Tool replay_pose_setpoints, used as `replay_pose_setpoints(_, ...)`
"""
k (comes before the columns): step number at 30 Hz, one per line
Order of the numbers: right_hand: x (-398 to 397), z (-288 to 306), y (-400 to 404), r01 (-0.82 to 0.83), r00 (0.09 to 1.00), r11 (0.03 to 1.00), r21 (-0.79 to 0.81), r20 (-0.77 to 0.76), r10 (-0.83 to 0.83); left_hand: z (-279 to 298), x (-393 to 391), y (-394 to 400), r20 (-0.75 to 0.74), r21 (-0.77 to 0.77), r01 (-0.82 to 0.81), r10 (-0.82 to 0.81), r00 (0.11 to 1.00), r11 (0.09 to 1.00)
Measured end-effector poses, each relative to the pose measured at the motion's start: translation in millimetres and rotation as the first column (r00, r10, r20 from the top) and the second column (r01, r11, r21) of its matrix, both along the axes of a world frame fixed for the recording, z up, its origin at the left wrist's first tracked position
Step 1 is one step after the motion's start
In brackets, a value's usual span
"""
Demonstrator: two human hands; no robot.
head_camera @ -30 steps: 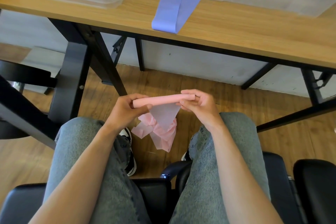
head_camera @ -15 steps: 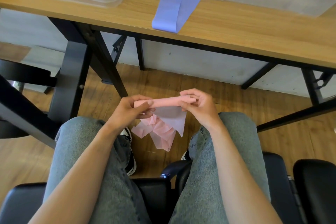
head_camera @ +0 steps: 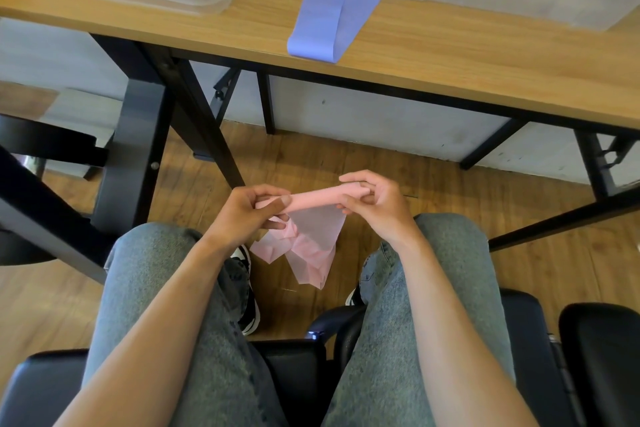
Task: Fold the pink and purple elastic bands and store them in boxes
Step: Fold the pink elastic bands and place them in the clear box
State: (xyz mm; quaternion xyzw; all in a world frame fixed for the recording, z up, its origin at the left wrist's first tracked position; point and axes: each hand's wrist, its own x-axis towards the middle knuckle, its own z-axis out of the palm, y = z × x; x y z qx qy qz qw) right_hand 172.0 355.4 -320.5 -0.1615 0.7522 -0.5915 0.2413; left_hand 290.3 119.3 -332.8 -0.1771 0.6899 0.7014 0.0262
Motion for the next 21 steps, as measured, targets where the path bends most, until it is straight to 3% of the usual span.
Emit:
replay_pose_setpoints(4,0.7,1.3,-0.3,0.021,0.997,1.000,-0.015,0.075,-0.020,-5.4,0.7,-4.6,-0.056,-0.026,-0.012,0.010,0.998,1.000)
replay_pose_setpoints(10,0.4,0.6,0.4,0.016,1.000,1.000,0.000,-0.016,-0.016,-4.7,0.6,-2.3,0.025,0.032,-0.009,0.008,1.000,0.999)
replay_pose_setpoints(17,3.1,4.6,-0.4,-0.025,0.999,0.999,0.033,0.043,0.024,-3.9,2.4,-3.7,-0.053,-0.015,0.003,-0.004,0.999,1.000)
replay_pose_setpoints(21,1.9,4.1,0.5,-0.018,1.000,1.000,0.018,-0.008,0.018,-1.4,0.4,0.6,0.018,0.057,-0.032,0.031,0.999,0.998)
